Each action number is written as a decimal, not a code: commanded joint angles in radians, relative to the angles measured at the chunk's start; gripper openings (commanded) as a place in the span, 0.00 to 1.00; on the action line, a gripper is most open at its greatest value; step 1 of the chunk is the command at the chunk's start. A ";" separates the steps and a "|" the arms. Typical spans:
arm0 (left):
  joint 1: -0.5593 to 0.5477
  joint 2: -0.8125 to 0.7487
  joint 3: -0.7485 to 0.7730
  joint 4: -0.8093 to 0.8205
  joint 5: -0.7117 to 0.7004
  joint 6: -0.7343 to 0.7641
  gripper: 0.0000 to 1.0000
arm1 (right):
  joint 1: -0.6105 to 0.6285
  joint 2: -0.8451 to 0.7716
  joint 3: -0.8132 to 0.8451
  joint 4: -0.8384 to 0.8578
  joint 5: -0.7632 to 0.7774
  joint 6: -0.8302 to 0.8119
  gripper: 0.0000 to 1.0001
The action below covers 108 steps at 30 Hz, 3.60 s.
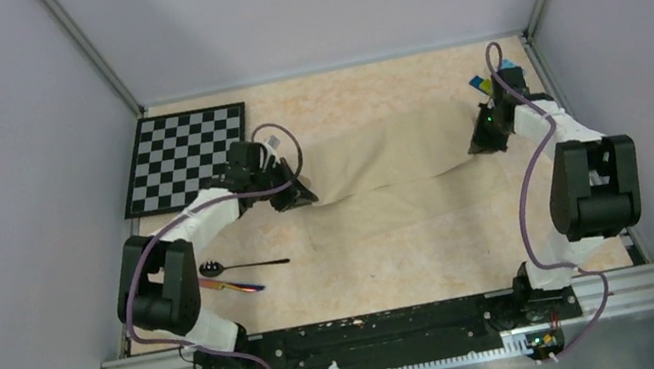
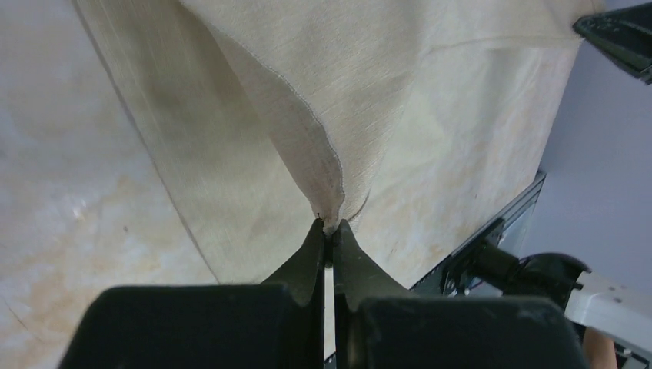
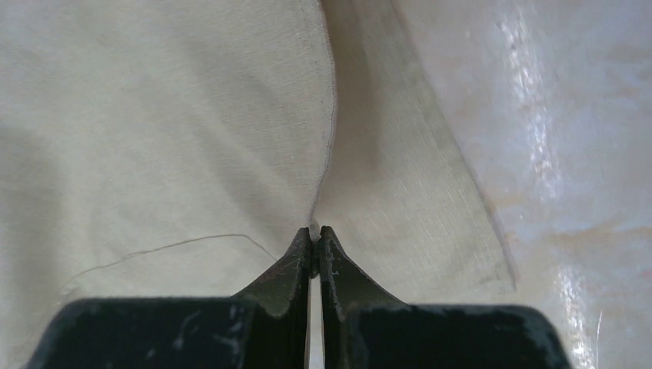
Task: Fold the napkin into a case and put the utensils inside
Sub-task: Fold and flatten the napkin at the center of the board.
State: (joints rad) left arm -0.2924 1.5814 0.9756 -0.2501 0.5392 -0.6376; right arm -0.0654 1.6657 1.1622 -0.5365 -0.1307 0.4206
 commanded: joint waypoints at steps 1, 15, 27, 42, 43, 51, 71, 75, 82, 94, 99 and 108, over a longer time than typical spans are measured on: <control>-0.044 -0.080 -0.113 0.030 -0.033 -0.028 0.00 | -0.022 -0.122 -0.108 0.059 0.059 0.007 0.00; -0.102 -0.178 -0.255 0.036 -0.071 -0.056 0.00 | -0.103 -0.228 -0.266 0.079 0.059 -0.016 0.00; -0.134 -0.192 -0.318 0.058 -0.132 -0.073 0.00 | -0.115 -0.233 -0.321 0.113 0.105 0.005 0.00; -0.145 -0.252 -0.353 0.051 -0.116 -0.088 0.00 | -0.132 -0.282 -0.350 0.105 0.115 0.009 0.00; -0.148 -0.245 -0.357 0.055 -0.114 -0.089 0.00 | -0.133 -0.276 -0.351 0.105 0.113 0.010 0.00; -0.168 -0.231 -0.380 0.076 -0.114 -0.097 0.00 | -0.134 -0.285 -0.367 0.095 0.128 0.013 0.00; -0.197 -0.238 -0.361 0.028 -0.133 -0.068 0.00 | -0.134 -0.305 -0.357 0.086 0.167 0.021 0.00; -0.198 -0.256 -0.364 0.026 -0.114 -0.076 0.00 | -0.134 -0.322 -0.364 0.081 0.169 0.023 0.00; -0.209 -0.261 -0.402 0.051 -0.093 -0.097 0.00 | -0.134 -0.303 -0.377 0.087 0.162 0.024 0.00; -0.230 -0.216 -0.416 0.070 -0.086 -0.098 0.00 | -0.134 -0.281 -0.389 0.099 0.156 0.020 0.00; -0.239 -0.198 -0.415 0.076 -0.086 -0.094 0.00 | -0.134 -0.260 -0.395 0.112 0.146 0.023 0.00; -0.241 -0.179 -0.420 0.073 -0.090 -0.078 0.00 | -0.134 -0.244 -0.404 0.126 0.146 0.024 0.00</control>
State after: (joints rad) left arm -0.5274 1.3880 0.5640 -0.2012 0.4381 -0.7334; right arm -0.1867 1.4189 0.7650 -0.4397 0.0071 0.4385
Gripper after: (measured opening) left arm 0.014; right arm 0.014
